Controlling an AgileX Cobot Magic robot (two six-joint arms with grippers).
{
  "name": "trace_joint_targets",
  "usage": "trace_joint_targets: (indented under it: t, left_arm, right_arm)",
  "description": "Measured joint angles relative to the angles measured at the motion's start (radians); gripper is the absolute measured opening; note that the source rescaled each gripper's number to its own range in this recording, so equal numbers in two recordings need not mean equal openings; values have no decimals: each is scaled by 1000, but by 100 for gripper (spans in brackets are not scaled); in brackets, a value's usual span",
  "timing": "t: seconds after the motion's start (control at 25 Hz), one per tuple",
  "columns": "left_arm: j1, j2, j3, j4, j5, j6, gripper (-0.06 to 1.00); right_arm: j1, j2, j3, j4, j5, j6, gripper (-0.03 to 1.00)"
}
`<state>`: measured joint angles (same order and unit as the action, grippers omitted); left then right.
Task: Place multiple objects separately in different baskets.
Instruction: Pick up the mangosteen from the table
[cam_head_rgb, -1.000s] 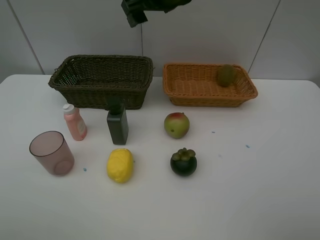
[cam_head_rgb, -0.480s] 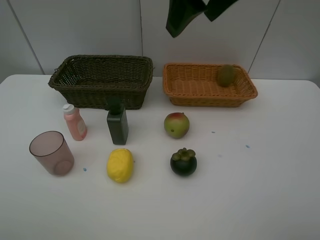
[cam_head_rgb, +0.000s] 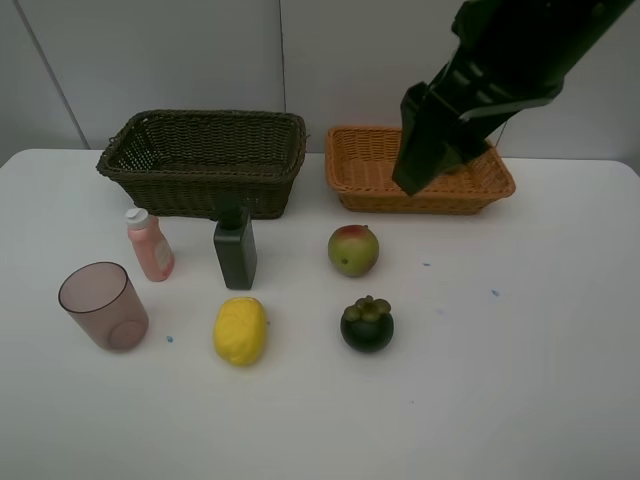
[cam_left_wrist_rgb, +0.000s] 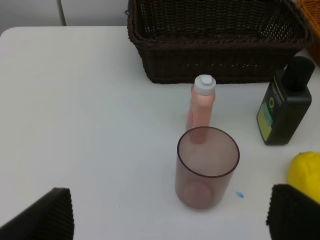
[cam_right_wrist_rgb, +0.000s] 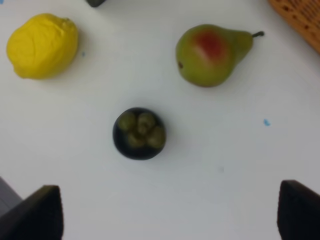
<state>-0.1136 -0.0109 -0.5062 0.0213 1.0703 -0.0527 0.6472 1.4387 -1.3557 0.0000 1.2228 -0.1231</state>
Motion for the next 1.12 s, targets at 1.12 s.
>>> trace_joint_targets:
  t: [1.12]
  left_arm:
    - [0, 0, 0, 0, 0, 0, 100]
  right_arm:
    - [54, 286, 180, -26, -268, -74, 90]
